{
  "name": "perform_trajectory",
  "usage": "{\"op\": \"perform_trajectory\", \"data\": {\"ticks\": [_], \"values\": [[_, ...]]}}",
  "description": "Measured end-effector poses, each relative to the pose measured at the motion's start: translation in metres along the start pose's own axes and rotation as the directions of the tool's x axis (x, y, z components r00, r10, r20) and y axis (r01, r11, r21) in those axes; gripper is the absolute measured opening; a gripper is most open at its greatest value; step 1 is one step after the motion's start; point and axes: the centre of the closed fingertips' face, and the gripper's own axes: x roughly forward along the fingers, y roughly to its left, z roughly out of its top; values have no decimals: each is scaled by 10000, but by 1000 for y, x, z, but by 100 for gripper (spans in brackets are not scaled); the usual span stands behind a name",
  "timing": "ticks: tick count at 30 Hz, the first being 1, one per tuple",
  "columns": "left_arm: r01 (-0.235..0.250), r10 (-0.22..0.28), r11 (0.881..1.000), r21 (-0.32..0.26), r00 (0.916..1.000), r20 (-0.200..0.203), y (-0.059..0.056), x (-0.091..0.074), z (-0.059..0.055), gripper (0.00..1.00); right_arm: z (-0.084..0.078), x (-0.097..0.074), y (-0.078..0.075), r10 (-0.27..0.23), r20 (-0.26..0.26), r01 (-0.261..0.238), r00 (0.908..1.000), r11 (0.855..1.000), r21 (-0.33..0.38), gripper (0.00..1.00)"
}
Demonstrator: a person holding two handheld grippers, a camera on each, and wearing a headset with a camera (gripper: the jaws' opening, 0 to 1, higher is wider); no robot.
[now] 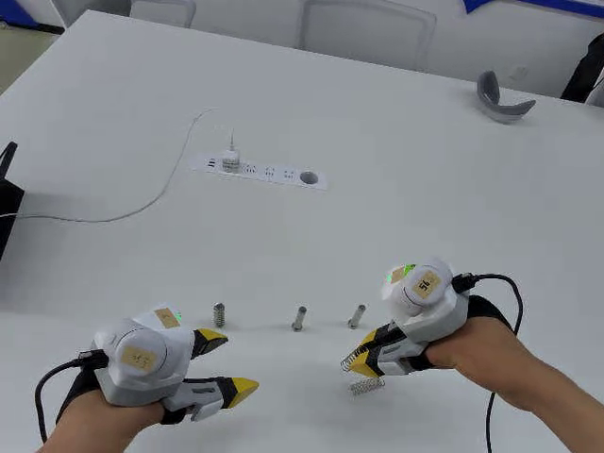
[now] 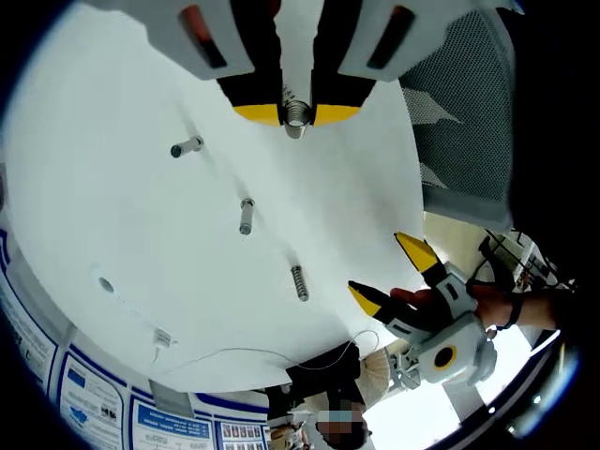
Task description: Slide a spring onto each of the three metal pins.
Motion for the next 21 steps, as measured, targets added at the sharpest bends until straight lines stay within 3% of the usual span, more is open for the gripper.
{"op": "perform_trajectory", "data": {"ticks": [21], "values": [[-414,415,9980,-469,9991,17,9,-8,-5,58,27,8,-25,-92,-35,92,10000,9999,-113,12]]}}
